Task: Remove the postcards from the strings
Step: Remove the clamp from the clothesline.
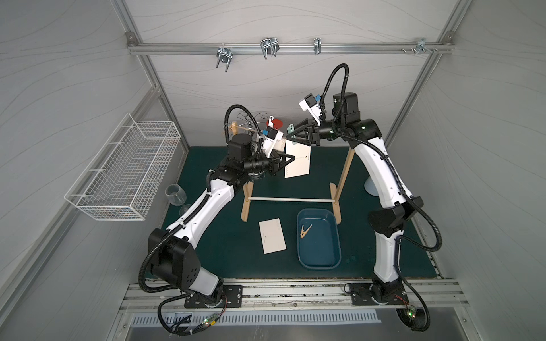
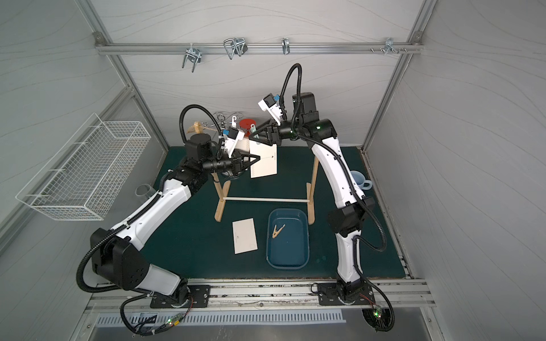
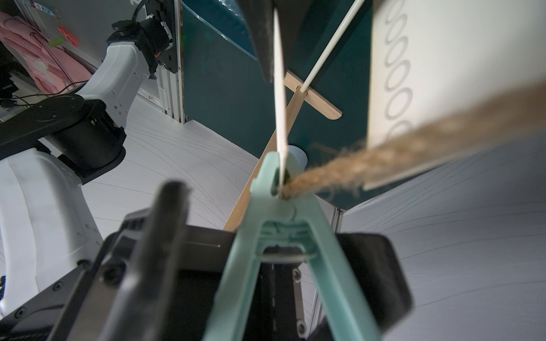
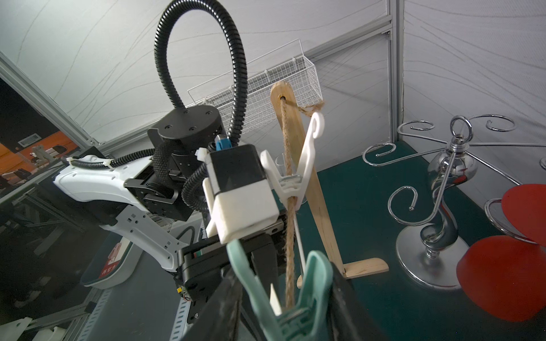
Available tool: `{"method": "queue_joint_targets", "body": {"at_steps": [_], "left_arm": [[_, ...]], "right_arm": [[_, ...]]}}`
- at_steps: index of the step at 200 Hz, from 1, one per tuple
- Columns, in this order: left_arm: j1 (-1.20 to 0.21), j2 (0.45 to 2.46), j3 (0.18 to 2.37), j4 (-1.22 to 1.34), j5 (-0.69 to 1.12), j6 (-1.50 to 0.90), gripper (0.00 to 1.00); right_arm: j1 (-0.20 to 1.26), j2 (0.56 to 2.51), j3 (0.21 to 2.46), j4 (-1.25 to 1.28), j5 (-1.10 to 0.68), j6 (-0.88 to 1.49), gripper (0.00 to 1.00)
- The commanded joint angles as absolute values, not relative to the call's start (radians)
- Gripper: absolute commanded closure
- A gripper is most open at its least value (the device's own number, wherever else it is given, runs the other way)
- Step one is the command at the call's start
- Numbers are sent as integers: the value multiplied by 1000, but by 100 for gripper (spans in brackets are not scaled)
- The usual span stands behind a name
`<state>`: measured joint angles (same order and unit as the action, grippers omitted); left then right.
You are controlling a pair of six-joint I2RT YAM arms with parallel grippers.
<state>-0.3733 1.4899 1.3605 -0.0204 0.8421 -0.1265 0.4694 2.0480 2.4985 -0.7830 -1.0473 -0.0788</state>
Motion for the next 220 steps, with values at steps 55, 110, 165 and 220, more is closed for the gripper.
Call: {"method": "queue_joint_targets", "body": {"at_steps": [55,110,165,220], "left_arm": [[-368,1500,1419,9,850,-108,100],[-368,1499,1417,9,850,-108,100],[-367,1493,1414,9,850,-109,100],[-367,1490,1405,21,854,-124,100]], "right_arm": [[466,2021,2465,-792,-1104,-83,66],[466,2017,2464,-788,-1109,-84,88],[466,2005,2450,-781,-1104,-83,100],[466,1957,2404,-712,-1050,-62,100]]}}
